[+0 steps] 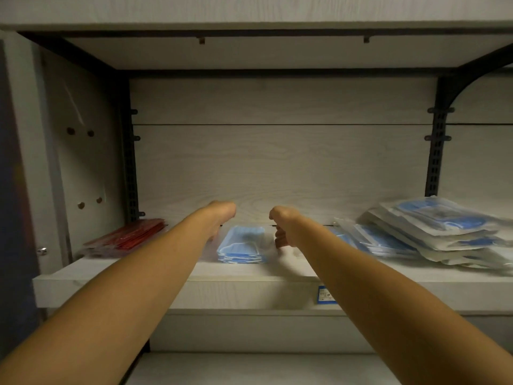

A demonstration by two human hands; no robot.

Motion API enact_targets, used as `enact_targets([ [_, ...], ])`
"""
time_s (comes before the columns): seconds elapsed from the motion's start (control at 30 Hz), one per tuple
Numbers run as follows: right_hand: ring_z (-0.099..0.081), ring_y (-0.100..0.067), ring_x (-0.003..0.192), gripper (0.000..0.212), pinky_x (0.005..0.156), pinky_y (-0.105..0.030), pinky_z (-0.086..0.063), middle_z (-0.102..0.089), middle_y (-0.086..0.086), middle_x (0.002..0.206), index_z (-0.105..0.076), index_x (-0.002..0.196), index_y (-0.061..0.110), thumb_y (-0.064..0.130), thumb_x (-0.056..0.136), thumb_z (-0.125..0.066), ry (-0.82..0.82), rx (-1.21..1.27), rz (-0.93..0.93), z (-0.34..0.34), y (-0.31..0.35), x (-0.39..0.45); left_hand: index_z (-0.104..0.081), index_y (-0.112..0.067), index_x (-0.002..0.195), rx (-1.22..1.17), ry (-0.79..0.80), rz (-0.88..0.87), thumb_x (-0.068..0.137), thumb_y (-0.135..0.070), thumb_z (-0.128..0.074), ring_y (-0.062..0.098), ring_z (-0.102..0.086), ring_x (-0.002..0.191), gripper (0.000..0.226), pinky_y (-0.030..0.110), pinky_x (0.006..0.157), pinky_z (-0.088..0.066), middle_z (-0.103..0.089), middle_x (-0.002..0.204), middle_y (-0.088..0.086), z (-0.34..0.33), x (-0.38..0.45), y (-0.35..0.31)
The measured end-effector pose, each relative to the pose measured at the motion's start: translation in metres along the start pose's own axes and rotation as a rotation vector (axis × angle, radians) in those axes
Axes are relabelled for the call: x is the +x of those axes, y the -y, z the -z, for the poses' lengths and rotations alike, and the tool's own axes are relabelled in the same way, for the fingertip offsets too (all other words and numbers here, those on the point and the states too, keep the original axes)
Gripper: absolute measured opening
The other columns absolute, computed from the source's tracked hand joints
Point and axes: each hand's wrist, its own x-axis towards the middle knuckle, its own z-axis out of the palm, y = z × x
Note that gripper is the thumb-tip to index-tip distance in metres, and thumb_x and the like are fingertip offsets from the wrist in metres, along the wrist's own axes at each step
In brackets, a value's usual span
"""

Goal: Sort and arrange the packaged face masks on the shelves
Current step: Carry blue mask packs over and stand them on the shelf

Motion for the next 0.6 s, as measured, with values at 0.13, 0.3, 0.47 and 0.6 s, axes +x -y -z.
enact_targets([
  [0.13,-0.06,-0.033,0.073,0.029,0.08,-0.042,-0.06,-0.06,-0.016,0.081,-0.061,0.11,-0.005,0.013,0.091,-0.05,-0.161,-0.125,0.109,0.014,0.0,0.001,-0.053,0.003,0.133,0.26,-0.114,-0.154,0.096,-0.018,-0.053,0.038,-0.06,0.113,0.043,0.035,0.08,-0.046,-0.057,0.13,0.022,-0.001,-0.004,-0.009],
  [0.3,-0.065,-0.036,0.08,0.018,0.07,-0.036,-0.056,-0.064,-0.019,0.088,-0.064,0.085,0.001,0.013,0.085,-0.051,-0.372,-0.555,0.285,0.056,0.006,-0.01,-0.059,0.003,0.121,0.485,-0.127,-0.269,0.092,-0.015,-0.053,0.037,-0.068,0.1,0.034,0.036,0.072,-0.054,-0.065,0.117,0.025,-0.012,-0.015,-0.026],
  [0.47,-0.047,-0.024,0.061,0.011,0.064,-0.033,-0.047,-0.051,-0.01,0.076,-0.052,0.077,0.007,0.009,0.087,-0.054,-0.464,-0.993,0.308,0.1,-0.005,-0.026,-0.061,0.004,0.118,0.661,-0.062,-0.395,0.091,-0.014,-0.054,0.039,-0.064,0.108,0.033,0.034,0.08,-0.052,-0.063,0.121,0.025,-0.038,-0.017,-0.032],
  [0.6,-0.057,-0.029,0.072,0.007,0.066,-0.034,-0.05,-0.05,-0.006,0.072,-0.058,0.085,0.007,0.012,0.089,-0.056,-0.451,-1.172,0.298,0.125,-0.019,-0.034,-0.06,-0.001,0.119,0.752,-0.005,-0.459,0.096,-0.021,-0.053,0.038,-0.06,0.108,0.031,0.034,0.081,-0.047,-0.06,0.118,0.02,-0.064,-0.018,-0.037],
])
